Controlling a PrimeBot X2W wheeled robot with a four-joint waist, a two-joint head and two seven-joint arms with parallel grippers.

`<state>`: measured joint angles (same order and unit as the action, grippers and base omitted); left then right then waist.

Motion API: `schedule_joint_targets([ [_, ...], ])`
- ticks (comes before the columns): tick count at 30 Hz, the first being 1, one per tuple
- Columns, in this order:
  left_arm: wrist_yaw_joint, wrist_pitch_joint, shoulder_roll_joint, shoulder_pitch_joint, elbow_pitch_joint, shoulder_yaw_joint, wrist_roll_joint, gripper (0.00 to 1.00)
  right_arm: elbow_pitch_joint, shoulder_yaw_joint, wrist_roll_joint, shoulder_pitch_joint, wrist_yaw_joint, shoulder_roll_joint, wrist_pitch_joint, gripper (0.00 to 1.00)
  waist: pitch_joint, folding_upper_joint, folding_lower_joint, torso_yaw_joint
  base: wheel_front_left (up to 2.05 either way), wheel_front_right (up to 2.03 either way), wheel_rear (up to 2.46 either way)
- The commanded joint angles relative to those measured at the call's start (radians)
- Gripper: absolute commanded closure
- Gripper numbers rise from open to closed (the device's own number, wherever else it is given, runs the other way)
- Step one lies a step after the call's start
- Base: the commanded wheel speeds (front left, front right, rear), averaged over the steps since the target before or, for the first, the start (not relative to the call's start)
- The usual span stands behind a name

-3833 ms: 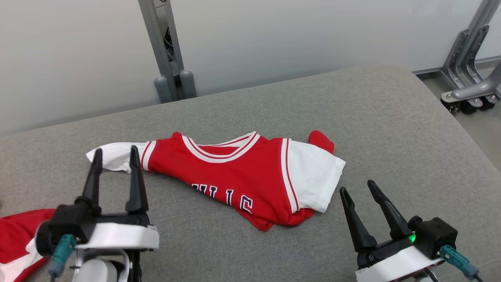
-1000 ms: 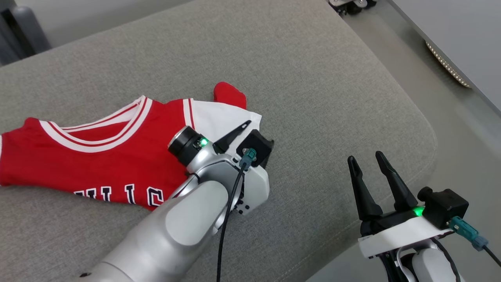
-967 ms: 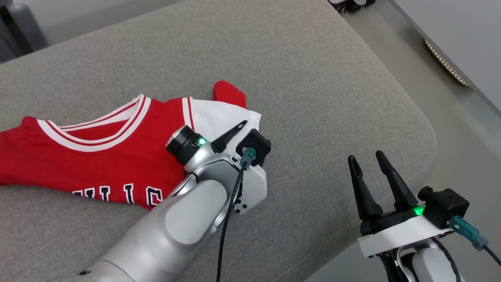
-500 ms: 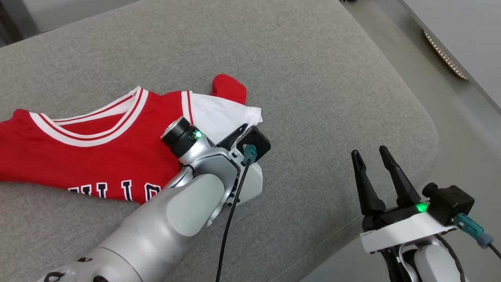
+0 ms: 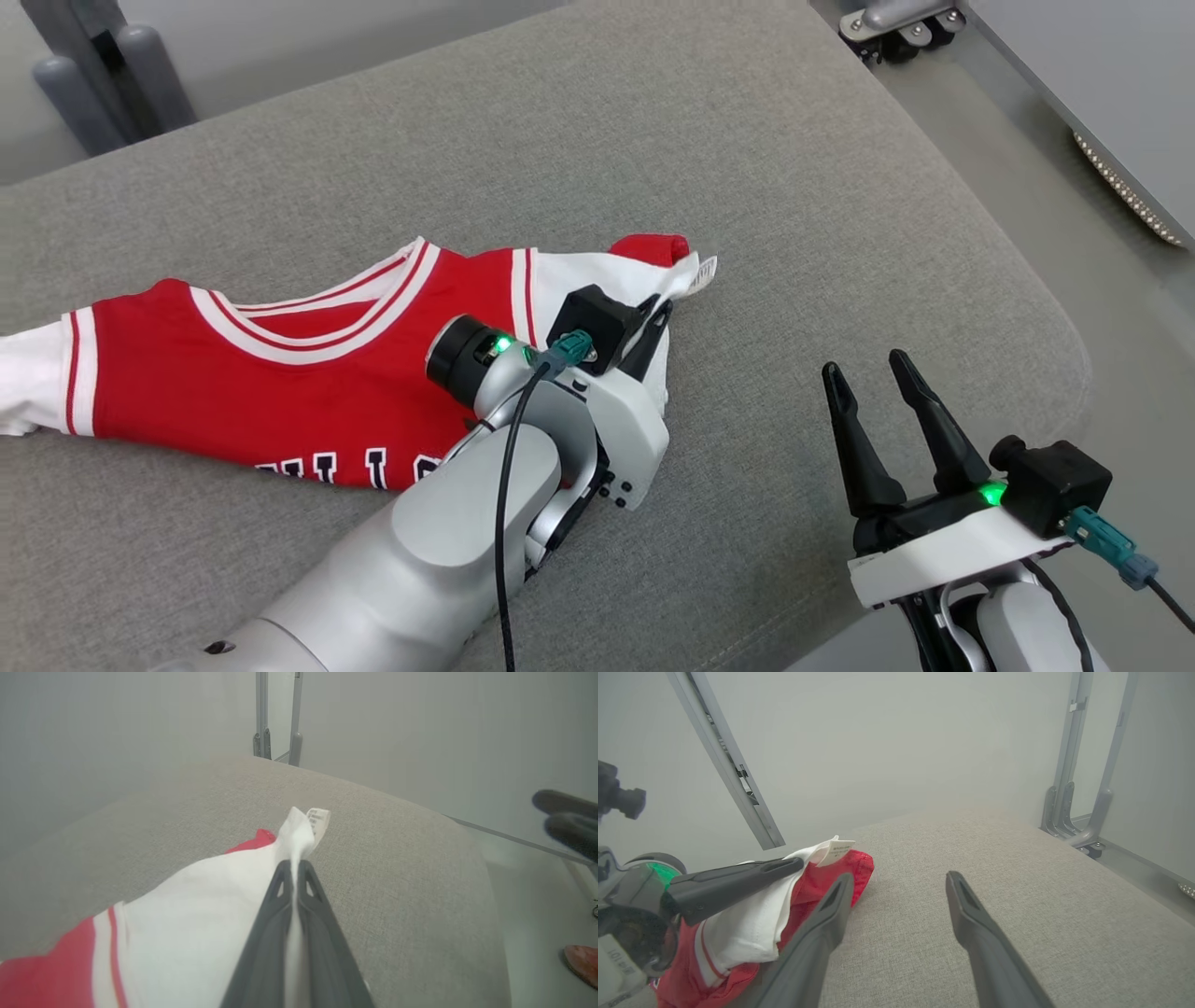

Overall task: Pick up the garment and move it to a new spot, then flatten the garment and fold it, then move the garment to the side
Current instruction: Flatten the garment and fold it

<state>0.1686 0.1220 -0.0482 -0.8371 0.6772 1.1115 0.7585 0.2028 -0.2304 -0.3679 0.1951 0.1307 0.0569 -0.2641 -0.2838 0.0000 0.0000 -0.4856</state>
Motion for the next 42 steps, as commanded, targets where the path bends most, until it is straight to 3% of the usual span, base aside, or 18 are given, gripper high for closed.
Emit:
schedule_joint_targets([
  [1,0.002,-0.006,-0.005,0.010,0.007,0.006,0.009,0.70,0.000,-0.001,0.003,-0.002,0.000,0.005,-0.001,0.00,0.010,0.0000,0.0000,0.010,0.00,0.00,0.00],
  [2,0.003,-0.010,-0.005,0.012,0.018,0.018,0.017,0.51,-0.001,-0.003,0.002,-0.001,0.000,0.006,-0.001,0.00,0.012,0.0000,0.0000,0.011,0.00,0.00,0.00],
  [3,0.004,-0.008,-0.005,0.014,0.025,0.028,0.023,0.53,-0.001,-0.005,0.002,-0.001,0.000,0.006,-0.001,0.00,0.013,0.0000,0.0000,0.011,0.00,0.00,0.00],
  [4,0.005,-0.001,-0.004,0.013,0.030,0.036,0.026,0.62,-0.002,-0.006,0.002,0.000,0.000,0.006,-0.001,0.00,0.014,0.0000,0.0000,0.011,0.00,0.00,0.00],
  [5,0.006,0.013,-0.004,0.012,0.033,0.046,0.026,0.90,-0.004,-0.006,0.000,-0.003,0.000,0.008,-0.001,0.00,0.014,0.0000,0.0000,0.011,0.00,0.00,0.00],
  [6,0.010,0.032,-0.004,0.011,0.032,0.048,0.032,1.00,-0.005,-0.004,-0.002,-0.008,0.000,0.010,-0.001,0.00,0.014,0.0000,0.0000,0.012,0.00,0.00,0.00],
  [12,-0.015,0.111,-0.004,0.029,0.001,0.037,0.100,1.00,0.003,0.014,0.003,-0.032,0.000,0.019,-0.001,0.00,0.031,0.0000,0.0000,0.026,0.00,0.00,0.00],
  [13,-0.022,0.109,-0.005,0.040,0.004,0.036,0.119,0.96,0.004,0.016,0.005,-0.035,0.000,0.018,-0.001,0.00,0.036,0.0000,0.0000,0.028,0.00,0.00,0.00],
  [14,-0.027,0.100,-0.005,0.042,0.010,0.043,0.134,0.56,0.004,0.015,0.006,-0.035,0.000,0.018,-0.001,0.00,0.039,0.0000,0.0000,0.030,0.00,0.00,0.00],
  [15,-0.028,0.090,-0.005,0.039,0.020,0.050,0.144,0.07,0.004,0.013,0.006,-0.032,0.000,0.017,-0.001,0.00,0.042,0.0000,0.0000,0.032,0.00,0.00,0.00],
  [16,-0.032,0.078,-0.005,0.039,0.030,0.061,0.148,0.00,0.002,0.011,0.005,-0.029,0.000,0.017,-0.001,0.00,0.044,0.0000,0.0000,0.033,0.00,0.00,0.00],
  [21,-0.027,0.058,-0.005,0.030,0.046,0.099,0.167,0.00,-0.006,0.006,0.001,-0.017,0.000,0.014,-0.001,0.00,0.041,0.0000,0.0000,0.035,0.00,0.00,0.00],
  [23,-0.022,0.060,-0.005,0.022,0.048,0.110,0.167,0.73,-0.006,0.004,-0.002,-0.018,0.000,0.013,-0.001,0.00,0.036,0.0000,0.0000,0.034,0.00,0.00,0.00],
  [24,-0.019,0.063,-0.005,0.017,0.051,0.116,0.163,0.98,-0.004,0.003,-0.004,-0.019,0.000,0.012,-0.001,0.00,0.035,0.0000,0.0000,0.032,0.00,0.00,0.00],
  [25,-0.017,0.064,-0.004,0.011,0.054,0.122,0.156,1.00,-0.003,0.002,-0.004,-0.019,0.000,0.012,-0.001,0.00,0.032,0.0000,0.0000,0.030,0.00,0.00,0.00],
  [26,-0.016,0.065,-0.005,0.006,0.059,0.129,0.147,0.84,-0.001,0.002,-0.006,-0.019,0.000,0.011,-0.001,0.00,0.029,0.0000,0.0000,0.027,0.00,0.00,0.00],
  [28,-0.008,0.070,-0.004,-0.002,0.063,0.141,0.127,0.00,0.000,-0.003,-0.010,-0.014,0.000,0.009,-0.001,0.00,0.021,0.0000,0.0000,0.018,0.00,0.00,0.00],
  [42,0.015,-0.069,-0.006,-0.048,0.099,0.170,-0.127,0.00,0.002,0.011,-0.030,-0.006,0.000,-0.003,-0.001,0.00,-0.031,0.0000,0.0000,-0.072,0.00,0.00,0.00],
])
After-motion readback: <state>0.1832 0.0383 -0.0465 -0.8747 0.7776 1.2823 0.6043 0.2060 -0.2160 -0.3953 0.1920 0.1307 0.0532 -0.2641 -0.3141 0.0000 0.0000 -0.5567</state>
